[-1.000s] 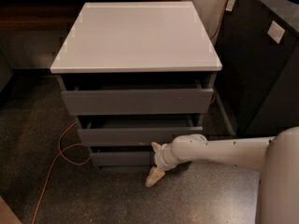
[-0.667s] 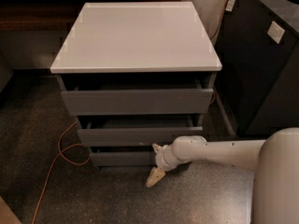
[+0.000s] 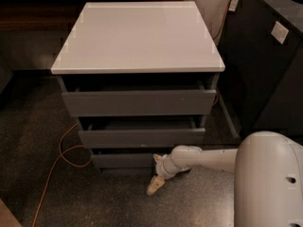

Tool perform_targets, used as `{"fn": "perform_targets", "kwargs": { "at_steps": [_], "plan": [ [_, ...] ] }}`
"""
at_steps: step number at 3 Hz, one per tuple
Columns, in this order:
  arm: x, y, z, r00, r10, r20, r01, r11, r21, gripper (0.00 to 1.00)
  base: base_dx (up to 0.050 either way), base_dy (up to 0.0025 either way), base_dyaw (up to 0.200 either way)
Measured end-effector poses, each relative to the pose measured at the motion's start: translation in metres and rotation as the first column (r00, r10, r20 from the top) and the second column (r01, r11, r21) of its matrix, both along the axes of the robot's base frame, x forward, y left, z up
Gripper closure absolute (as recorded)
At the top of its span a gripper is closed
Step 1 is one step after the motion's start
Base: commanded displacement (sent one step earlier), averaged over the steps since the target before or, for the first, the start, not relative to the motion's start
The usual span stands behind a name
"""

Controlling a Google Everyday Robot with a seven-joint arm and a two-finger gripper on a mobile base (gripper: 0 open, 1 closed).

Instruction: Pick coke can from bottom drawer and place on counter

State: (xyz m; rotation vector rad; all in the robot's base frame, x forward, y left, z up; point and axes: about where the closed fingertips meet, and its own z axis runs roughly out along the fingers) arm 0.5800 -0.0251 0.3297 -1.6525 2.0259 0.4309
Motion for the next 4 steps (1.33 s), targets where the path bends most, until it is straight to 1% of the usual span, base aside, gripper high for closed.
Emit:
{"fn": "perform_targets", "kwargs": {
  "at_steps": [1, 2, 3, 4],
  "plan": [
    [0.005, -0.003, -0.038, 0.9997, 0.022, 0.007, -0.021, 0.998, -0.053, 0.0, 0.0, 0.0, 0.0],
    [0.015, -0.014, -0.068, 0.9987, 0.044, 0.028, -0.041, 0.994, -0.1, 0.0, 0.0, 0.0, 0.0],
    [0.035, -0.031, -0.085, 0.9961, 0.057, 0.068, -0.051, 0.995, -0.087, 0.0, 0.0, 0.0, 0.0],
    [0.056, -0.041, -0.093, 0.9908, 0.053, 0.124, -0.048, 0.998, -0.042, 0.0, 0.0, 0.0, 0.0]
  ]
}}
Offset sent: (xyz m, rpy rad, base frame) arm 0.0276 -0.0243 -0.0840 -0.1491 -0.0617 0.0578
